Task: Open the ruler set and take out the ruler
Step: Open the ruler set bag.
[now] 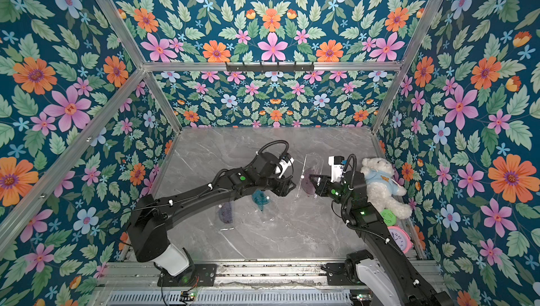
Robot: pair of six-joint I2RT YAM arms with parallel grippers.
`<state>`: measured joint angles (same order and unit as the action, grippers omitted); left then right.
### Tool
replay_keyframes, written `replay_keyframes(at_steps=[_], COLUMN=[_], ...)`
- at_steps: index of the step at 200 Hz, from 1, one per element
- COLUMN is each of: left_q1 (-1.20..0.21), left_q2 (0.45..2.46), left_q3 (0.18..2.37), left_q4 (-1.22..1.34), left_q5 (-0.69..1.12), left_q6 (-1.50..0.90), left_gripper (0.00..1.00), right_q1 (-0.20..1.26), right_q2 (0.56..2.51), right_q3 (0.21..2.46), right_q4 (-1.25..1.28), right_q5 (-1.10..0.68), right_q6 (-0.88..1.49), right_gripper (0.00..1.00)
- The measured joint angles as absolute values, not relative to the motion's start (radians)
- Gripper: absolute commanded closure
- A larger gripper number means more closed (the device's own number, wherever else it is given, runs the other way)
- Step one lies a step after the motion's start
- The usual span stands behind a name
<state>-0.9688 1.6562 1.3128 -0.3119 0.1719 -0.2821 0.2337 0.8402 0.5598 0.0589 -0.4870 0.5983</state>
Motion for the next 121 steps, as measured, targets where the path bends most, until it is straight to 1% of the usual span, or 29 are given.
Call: replay_keyframes(at_steps=[24,46,81,121], left_q1=[-0.995,-1.002,-1.022,-1.037], left_q2=[1.696,1.688,1.654,1.681], left_q3=[1.335,1.334,1.319,1.342], left_q4=[-0.32,-0.319,-0.265,-0.229], left_q5=[0.091,0.035,-0.003,-0.028], left_q6=[-0.273,-0.276,-0.288,-0.296], left_gripper=[0.4,0.4,0.4,0.4], right_q1=[0.233,0.233,0.234,0.234], right_q2=[0.836,0.834,0.835,0.842], right_q3=[0.562,0.562,0.556,0.552], right_q4=[0.028,0.011,0.004,0.004], right_q5=[-0.463,-0.441,-0.434,-0.421], right_q6=[0.595,0.595,0.595,0.596], right_gripper=[1.0,1.0,1.0,1.0])
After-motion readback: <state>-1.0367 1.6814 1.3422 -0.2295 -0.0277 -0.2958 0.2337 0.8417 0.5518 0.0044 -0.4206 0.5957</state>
